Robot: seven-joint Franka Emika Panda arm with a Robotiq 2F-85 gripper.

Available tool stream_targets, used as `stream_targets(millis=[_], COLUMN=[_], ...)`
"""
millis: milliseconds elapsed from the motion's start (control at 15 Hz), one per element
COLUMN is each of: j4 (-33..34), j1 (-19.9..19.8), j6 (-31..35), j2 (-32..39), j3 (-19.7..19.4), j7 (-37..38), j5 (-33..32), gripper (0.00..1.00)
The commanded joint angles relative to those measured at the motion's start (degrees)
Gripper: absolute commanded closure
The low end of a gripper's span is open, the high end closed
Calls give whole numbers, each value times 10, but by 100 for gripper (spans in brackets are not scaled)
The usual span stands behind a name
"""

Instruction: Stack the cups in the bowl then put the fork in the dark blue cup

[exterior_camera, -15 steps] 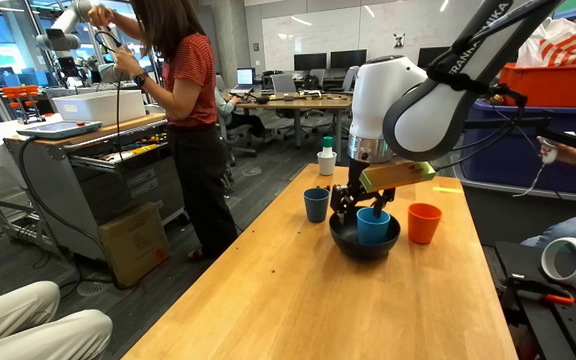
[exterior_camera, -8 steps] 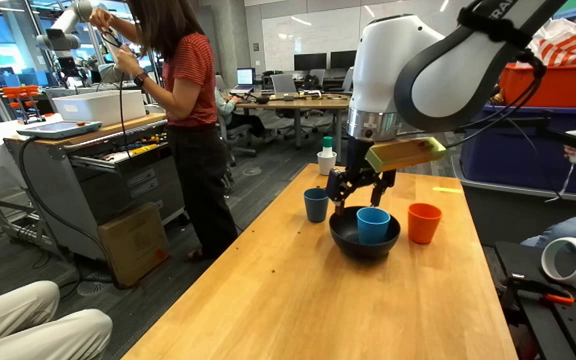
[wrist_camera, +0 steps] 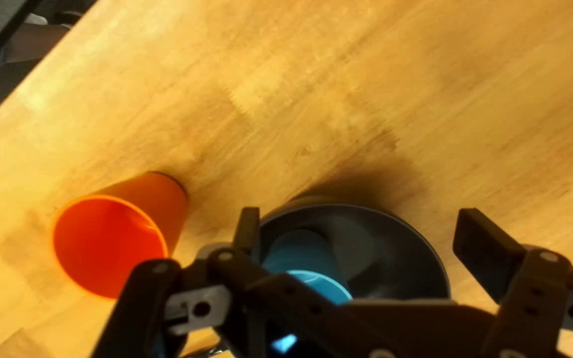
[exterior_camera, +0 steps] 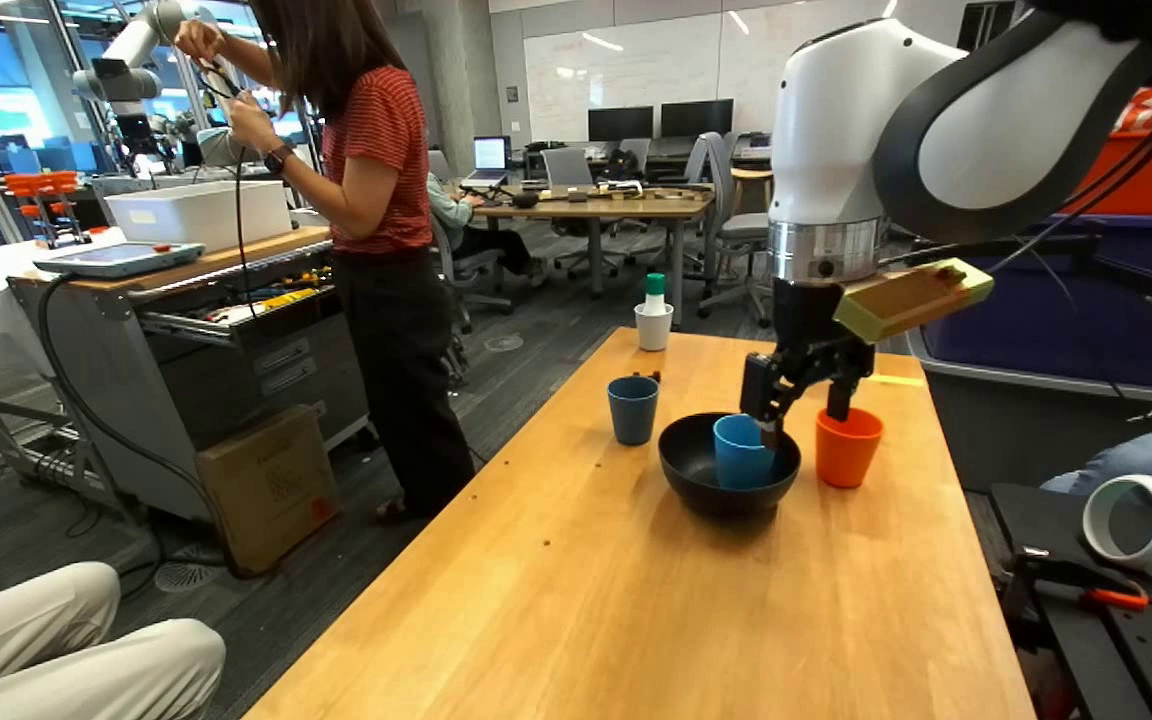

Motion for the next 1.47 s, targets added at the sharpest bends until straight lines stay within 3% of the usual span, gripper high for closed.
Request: stream_targets(millis=[0,267,600,1000,1400], j4=[-54,-67,-37,-7,4], j1=[-36,-73,-107,-116,-111], j6=[-2,-21,-61,-19,31], j2=[-52,-60,-43,-14,29], j3=[-6,-28,-48,-45,-44], j7=[-45,-118,-189,-185,-164], j5=[8,48,35,8,-61], gripper=[0,0,0,0,0])
